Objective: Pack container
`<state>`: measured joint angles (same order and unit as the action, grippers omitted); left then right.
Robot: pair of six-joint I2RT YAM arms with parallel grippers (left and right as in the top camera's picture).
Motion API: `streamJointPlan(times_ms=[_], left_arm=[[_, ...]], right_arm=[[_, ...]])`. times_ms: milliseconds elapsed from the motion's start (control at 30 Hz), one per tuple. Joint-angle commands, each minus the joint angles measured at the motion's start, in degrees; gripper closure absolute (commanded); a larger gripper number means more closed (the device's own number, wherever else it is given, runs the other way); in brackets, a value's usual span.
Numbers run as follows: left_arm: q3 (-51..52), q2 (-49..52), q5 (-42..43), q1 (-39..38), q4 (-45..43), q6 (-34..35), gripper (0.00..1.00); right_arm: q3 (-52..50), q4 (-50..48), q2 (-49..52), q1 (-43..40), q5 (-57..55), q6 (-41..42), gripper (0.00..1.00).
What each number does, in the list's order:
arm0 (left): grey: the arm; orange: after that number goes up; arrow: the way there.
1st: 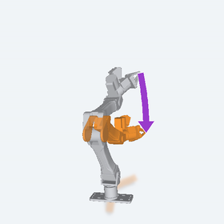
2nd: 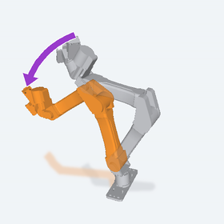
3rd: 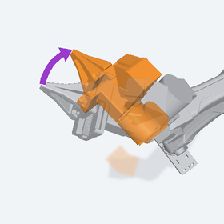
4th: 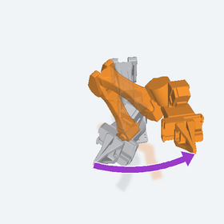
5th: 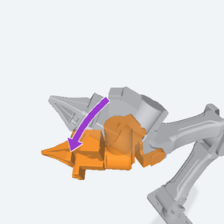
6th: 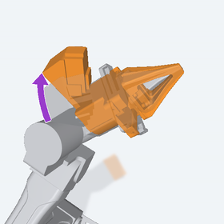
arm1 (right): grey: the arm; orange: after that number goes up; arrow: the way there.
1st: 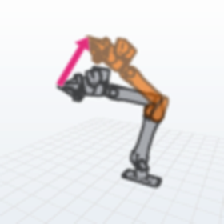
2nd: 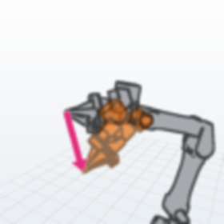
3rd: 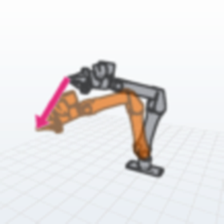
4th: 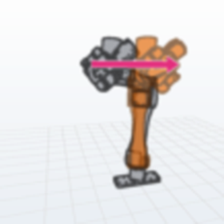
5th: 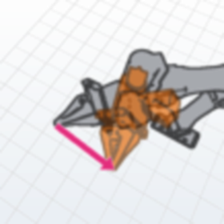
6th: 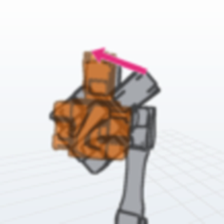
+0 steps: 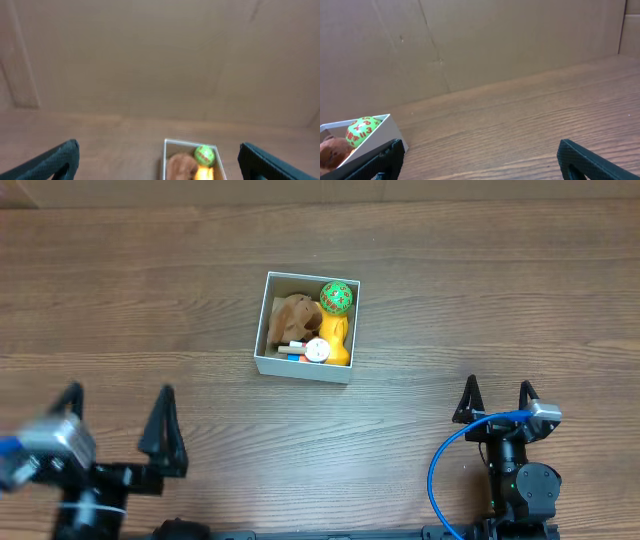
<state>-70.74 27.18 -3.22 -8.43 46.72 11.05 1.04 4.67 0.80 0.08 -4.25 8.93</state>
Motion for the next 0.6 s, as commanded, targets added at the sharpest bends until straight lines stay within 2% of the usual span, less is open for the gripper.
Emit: streamJointPlan(times_ms=[0,233,367,567], left_arm=[[17.2,-9.2,3.8,4.2,-9.7,1.0,0.00],[39.4,-14.4,7.8,7.8,-33.1,1.0,0.00],[47.8,-16.3,7.8,8.1,-40.1,1.0,0.00],[55.3,-22.3,8.2,8.1,-42.0,0.7,0.00]], right_arm=[[-0.6,-0.3,-0.6,-0.2,0.3,-0.4,0.00],[-0.6,-0.3,-0.6,-0.2,0.3,-0.4,0.00],[-0.6,-0.3,-0.6,-0.2,0.3,-0.4,0.00],[-0.6,-0.3,-0.6,-0.2,0.3,-0.4,0.00]])
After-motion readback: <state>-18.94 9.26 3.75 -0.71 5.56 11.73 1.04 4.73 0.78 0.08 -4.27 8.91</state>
